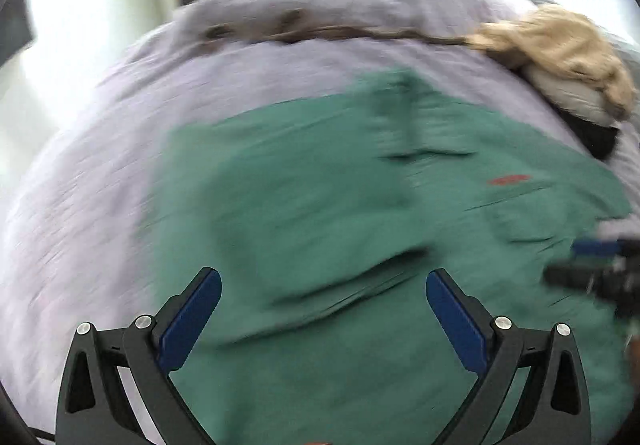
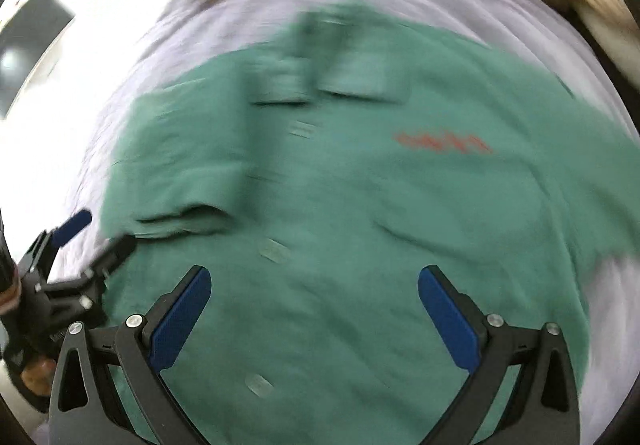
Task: Fold large clothes
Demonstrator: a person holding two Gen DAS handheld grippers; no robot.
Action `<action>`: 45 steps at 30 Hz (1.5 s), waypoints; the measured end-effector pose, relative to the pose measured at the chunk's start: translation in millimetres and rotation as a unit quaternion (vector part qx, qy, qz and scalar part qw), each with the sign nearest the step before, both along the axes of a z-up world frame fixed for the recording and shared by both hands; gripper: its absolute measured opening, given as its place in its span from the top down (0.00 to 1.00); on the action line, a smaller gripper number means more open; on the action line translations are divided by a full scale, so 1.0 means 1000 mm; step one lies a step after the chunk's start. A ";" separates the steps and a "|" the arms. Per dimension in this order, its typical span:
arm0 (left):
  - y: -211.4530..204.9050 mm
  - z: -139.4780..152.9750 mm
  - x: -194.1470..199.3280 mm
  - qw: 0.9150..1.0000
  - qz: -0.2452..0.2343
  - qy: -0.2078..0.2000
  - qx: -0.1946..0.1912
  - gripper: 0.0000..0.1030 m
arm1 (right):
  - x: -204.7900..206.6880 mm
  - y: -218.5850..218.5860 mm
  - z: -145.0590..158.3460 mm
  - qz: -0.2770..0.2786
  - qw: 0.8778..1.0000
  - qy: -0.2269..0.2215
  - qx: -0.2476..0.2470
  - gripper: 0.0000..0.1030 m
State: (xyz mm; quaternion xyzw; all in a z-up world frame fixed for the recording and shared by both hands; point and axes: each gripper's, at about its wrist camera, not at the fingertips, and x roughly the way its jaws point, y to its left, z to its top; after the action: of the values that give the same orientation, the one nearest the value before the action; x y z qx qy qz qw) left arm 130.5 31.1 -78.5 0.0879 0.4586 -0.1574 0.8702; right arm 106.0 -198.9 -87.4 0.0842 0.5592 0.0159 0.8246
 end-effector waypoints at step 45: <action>0.123 -0.053 0.036 0.973 0.214 0.027 0.081 0.00 | 0.096 0.091 -0.020 0.010 0.991 -0.063 -0.115 0.79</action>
State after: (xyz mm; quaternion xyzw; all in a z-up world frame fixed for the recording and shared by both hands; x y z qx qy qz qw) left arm 166.2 154.4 -131.9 0.0533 0.5016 0.0681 0.8607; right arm 202.1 -108.2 -107.6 -0.0174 0.5051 -0.0350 0.8622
